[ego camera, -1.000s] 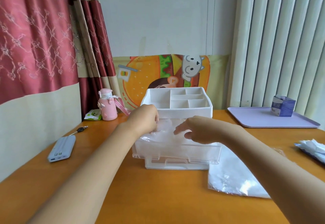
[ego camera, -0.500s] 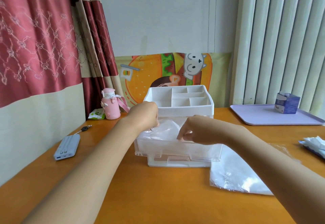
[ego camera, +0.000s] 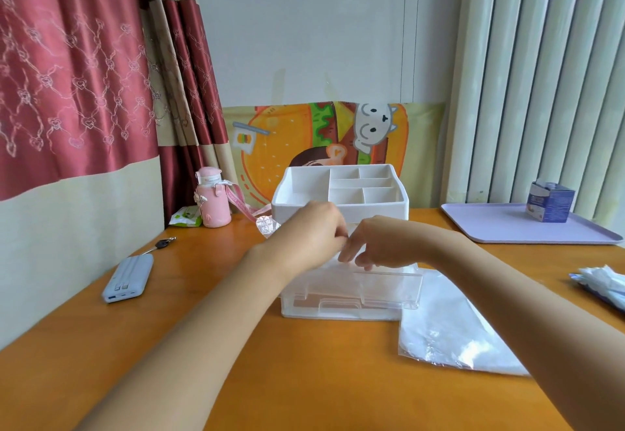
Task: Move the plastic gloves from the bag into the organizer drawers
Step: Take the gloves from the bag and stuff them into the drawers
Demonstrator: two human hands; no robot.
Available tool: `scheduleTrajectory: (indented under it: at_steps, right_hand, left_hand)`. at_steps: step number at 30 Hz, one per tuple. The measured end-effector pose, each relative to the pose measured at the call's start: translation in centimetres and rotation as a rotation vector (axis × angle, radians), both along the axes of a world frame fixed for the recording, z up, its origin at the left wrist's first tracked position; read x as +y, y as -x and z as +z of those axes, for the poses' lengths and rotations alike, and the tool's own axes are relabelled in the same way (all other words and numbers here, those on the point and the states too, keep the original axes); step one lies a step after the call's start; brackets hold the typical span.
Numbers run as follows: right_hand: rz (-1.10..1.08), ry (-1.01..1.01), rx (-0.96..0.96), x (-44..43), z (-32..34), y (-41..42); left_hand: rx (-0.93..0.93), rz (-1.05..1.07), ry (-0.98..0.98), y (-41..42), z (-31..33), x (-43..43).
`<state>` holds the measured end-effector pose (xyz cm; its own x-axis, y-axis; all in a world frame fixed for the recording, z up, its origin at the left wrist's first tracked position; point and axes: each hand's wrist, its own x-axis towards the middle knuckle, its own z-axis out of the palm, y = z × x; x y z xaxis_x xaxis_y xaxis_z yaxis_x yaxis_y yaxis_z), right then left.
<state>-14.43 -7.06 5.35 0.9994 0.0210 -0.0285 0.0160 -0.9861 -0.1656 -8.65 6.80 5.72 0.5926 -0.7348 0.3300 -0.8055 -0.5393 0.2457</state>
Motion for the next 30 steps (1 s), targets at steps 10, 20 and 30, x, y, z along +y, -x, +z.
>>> scheduleTrajectory:
  at_steps: [10, 20, 30]
  right_hand:
    - [0.028, -0.068, -0.01, -0.2, 0.0, -0.1]
    - [-0.009, 0.094, 0.076, 0.4, -0.9, -1.2]
    - [-0.088, 0.354, 0.361, 0.8, -0.1, -3.8]
  left_hand:
    - [0.169, 0.033, -0.35, -3.8, -1.8, -1.1]
    - [0.252, -0.017, -0.448, -3.2, -1.0, -0.6]
    - [0.295, 0.145, -0.411, -2.8, 0.2, 0.3]
